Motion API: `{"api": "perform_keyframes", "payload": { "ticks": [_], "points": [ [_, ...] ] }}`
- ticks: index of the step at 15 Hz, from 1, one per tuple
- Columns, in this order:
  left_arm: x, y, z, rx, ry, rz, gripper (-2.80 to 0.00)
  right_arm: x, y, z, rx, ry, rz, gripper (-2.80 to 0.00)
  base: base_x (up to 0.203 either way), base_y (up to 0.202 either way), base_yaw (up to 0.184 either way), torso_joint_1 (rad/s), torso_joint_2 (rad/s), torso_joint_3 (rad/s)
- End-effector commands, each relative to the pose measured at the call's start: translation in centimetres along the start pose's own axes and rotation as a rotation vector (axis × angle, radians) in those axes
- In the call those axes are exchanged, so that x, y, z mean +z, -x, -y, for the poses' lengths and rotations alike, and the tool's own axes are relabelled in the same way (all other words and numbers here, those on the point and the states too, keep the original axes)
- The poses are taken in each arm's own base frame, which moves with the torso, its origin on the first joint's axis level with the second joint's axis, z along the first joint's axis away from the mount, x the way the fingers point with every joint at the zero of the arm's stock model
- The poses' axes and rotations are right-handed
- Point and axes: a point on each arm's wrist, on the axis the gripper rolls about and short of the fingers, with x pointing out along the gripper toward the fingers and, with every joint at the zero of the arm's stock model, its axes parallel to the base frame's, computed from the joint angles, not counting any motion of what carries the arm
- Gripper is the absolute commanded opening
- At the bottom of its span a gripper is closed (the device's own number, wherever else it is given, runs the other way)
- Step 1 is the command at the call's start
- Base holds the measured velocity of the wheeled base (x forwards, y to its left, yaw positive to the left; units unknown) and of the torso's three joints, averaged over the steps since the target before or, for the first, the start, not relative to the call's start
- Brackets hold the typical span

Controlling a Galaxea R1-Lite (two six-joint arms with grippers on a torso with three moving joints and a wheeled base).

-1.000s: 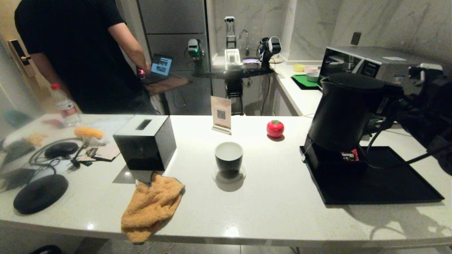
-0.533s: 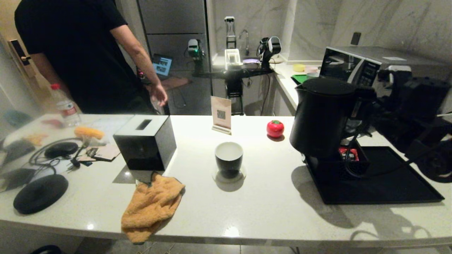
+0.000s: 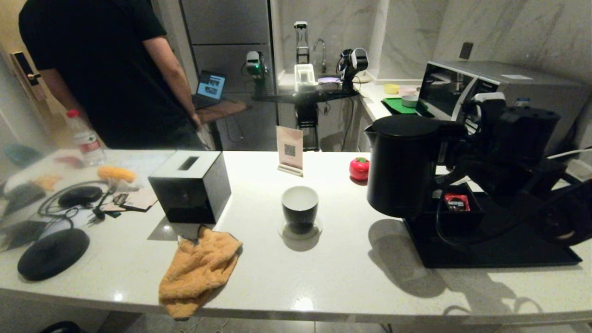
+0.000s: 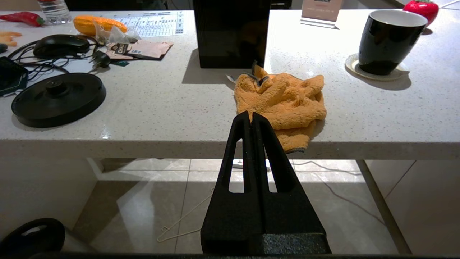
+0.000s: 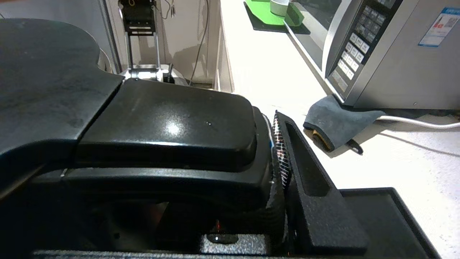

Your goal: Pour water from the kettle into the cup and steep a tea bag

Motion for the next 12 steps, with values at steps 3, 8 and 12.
{"api": "perform_keyframes", "payload": {
  "ticks": [3,8,12],
  "points": [
    [0.0,0.0,0.0,0.000,0.001,0.000,-2.80,-0.5,-0.5,-0.8,0.011,0.061,-0.010,-2.80,0.000,0.000,0.000,0.000,0.00,0.000],
    [0.0,0.0,0.0,0.000,0.001,0.000,-2.80,-0.3,-1.5,-1.4,0.015,0.105,-0.002,-2.80,0.000,0.000,0.000,0.000,0.00,0.000],
    [0.0,0.0,0.0,0.001,0.001,0.000,-2.80,-0.2,-2.1,-2.5,0.014,0.121,0.003,-2.80,0.000,0.000,0.000,0.000,0.00,0.000]
  ]
}}
